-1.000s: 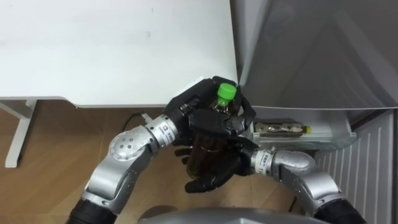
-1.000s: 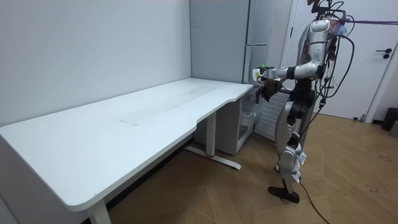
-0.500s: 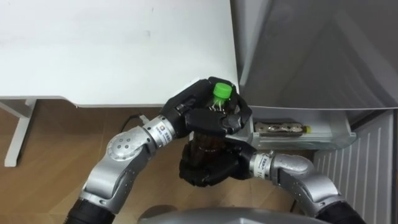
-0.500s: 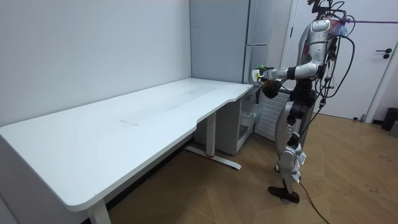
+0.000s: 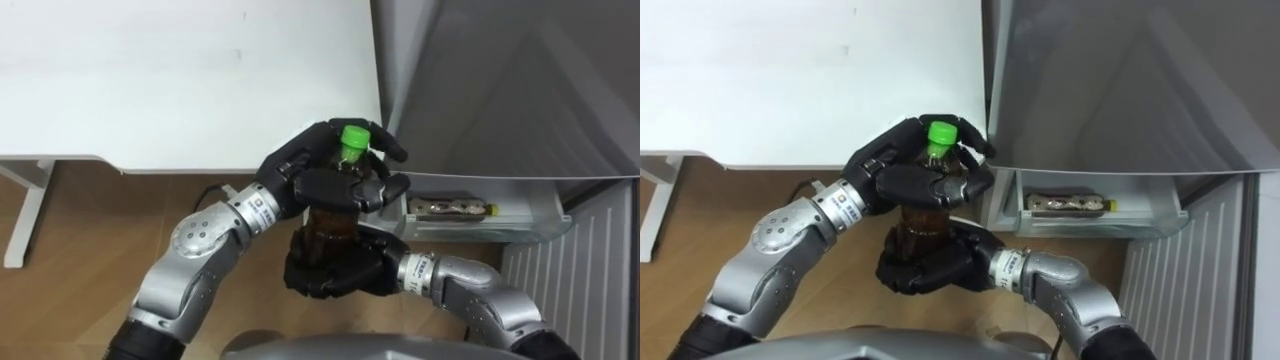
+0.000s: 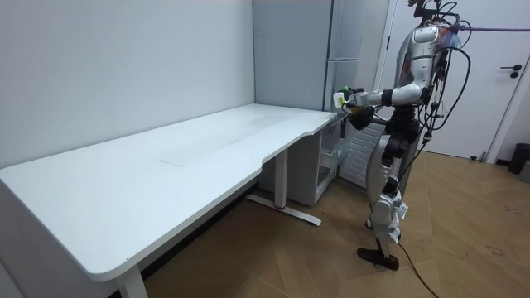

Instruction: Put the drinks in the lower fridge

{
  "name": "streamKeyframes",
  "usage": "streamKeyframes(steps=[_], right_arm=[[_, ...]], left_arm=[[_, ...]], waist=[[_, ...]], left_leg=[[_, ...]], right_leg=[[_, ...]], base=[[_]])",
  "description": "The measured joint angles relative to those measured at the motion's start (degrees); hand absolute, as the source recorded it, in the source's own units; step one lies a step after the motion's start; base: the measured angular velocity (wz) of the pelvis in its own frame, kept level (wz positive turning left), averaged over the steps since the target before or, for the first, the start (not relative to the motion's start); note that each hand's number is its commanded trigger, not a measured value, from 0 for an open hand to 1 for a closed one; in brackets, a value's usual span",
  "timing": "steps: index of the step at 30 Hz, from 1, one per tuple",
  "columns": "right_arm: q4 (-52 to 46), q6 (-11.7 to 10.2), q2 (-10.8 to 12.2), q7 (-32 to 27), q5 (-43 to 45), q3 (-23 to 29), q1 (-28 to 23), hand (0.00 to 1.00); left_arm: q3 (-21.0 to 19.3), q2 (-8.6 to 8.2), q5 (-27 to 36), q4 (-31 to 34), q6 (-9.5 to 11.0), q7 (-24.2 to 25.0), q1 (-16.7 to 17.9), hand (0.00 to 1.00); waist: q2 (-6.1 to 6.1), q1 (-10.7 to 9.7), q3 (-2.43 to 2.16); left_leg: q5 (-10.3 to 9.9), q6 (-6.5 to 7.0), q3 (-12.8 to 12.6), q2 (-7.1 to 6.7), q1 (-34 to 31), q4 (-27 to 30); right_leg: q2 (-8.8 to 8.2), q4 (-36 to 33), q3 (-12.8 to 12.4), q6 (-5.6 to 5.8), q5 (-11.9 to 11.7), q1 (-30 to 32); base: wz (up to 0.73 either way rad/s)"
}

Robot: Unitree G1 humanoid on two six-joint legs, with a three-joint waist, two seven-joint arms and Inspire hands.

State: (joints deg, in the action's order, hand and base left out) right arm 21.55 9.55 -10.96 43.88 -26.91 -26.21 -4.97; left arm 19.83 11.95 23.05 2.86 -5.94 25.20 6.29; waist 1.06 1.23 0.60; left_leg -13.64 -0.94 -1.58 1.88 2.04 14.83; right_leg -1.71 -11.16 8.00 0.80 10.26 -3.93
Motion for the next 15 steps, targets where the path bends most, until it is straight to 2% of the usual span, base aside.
streamKeyframes(steps=[8,15], right_arm=[[-0.16,-0.16,0.13,-0.18,-2.15,-0.02,0.05,1.0],[-0.16,-1.19,0.03,0.0,-7.48,-0.11,0.31,1.0]], left_arm=[[-0.73,0.0,-0.02,1.53,0.01,-1.16,-0.18,0.0],[-1.31,0.01,1.19,2.96,0.08,-1.32,-2.53,0.0]], waist=[[0.05,0.6,-0.03],[0.47,0.71,0.18]], left_leg=[[-0.01,0.0,0.04,-0.01,-0.31,0.06],[0.0,0.0,0.15,-0.05,-0.37,-0.07]], right_leg=[[-0.01,-0.16,0.04,0.0,0.0,0.09],[0.0,0.35,0.07,0.0,0.0,0.05]], base=[[0.0],[0.0]])
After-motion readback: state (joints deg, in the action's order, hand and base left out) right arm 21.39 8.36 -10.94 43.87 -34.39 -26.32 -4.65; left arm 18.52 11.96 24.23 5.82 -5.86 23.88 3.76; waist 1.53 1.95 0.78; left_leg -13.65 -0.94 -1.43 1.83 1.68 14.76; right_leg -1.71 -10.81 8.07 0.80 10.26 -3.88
